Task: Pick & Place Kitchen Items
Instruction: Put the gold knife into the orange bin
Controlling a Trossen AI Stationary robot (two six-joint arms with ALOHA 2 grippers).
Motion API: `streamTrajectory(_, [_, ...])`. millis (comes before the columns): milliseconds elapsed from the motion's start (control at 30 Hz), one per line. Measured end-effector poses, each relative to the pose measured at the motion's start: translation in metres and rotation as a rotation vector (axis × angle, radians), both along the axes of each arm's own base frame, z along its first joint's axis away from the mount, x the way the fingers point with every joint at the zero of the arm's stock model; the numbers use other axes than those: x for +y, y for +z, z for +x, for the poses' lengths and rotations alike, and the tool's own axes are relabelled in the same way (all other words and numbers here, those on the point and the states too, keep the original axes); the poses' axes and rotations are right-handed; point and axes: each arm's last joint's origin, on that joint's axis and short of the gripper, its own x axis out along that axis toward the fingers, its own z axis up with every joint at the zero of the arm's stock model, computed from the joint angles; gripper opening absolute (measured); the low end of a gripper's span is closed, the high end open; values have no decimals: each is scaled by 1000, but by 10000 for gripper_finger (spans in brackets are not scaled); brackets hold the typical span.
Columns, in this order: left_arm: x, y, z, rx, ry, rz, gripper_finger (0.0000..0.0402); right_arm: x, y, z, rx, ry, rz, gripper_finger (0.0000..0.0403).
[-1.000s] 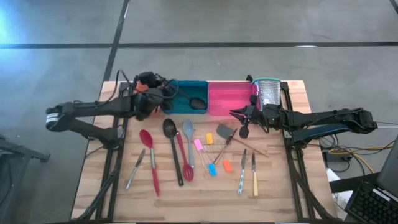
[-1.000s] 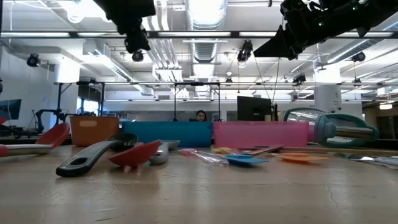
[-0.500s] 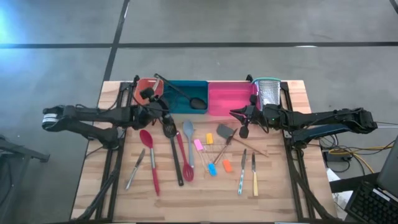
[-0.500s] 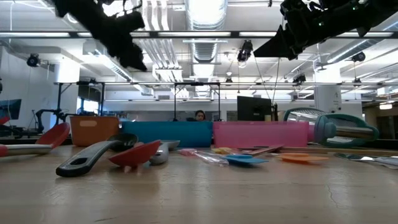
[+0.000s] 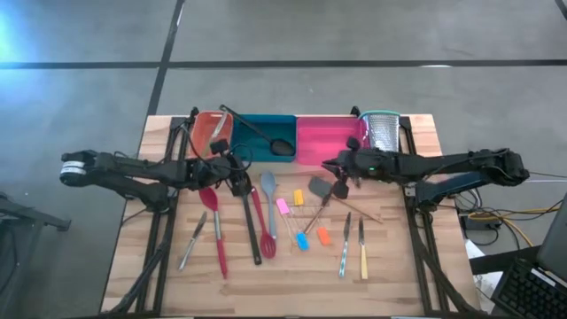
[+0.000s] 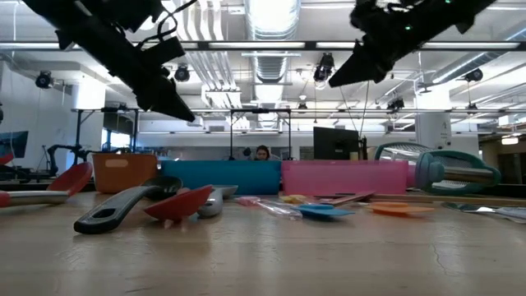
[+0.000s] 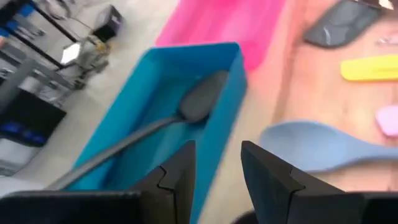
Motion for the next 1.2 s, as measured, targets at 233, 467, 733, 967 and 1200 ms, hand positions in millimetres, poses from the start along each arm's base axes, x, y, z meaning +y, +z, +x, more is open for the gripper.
streamTrajectory(233, [3,24,0,-36,92,119,133,13,2,35,237,77,92,38])
streamTrajectory(467, [4,49,-5,-114,102,197,133,38,10,50,420,84,218,38])
streamTrajectory(733, [3,54,-14,-87,79,250,133,60,12,50,527,9,312,38])
streamTrajectory(967, [5,56,-13,-64,66,299,133,70,-6,45,570,141,212,38])
streamTrajectory(1200, [6,60,-12,-101,75,307,133,68,-22,40,662,313,55,39])
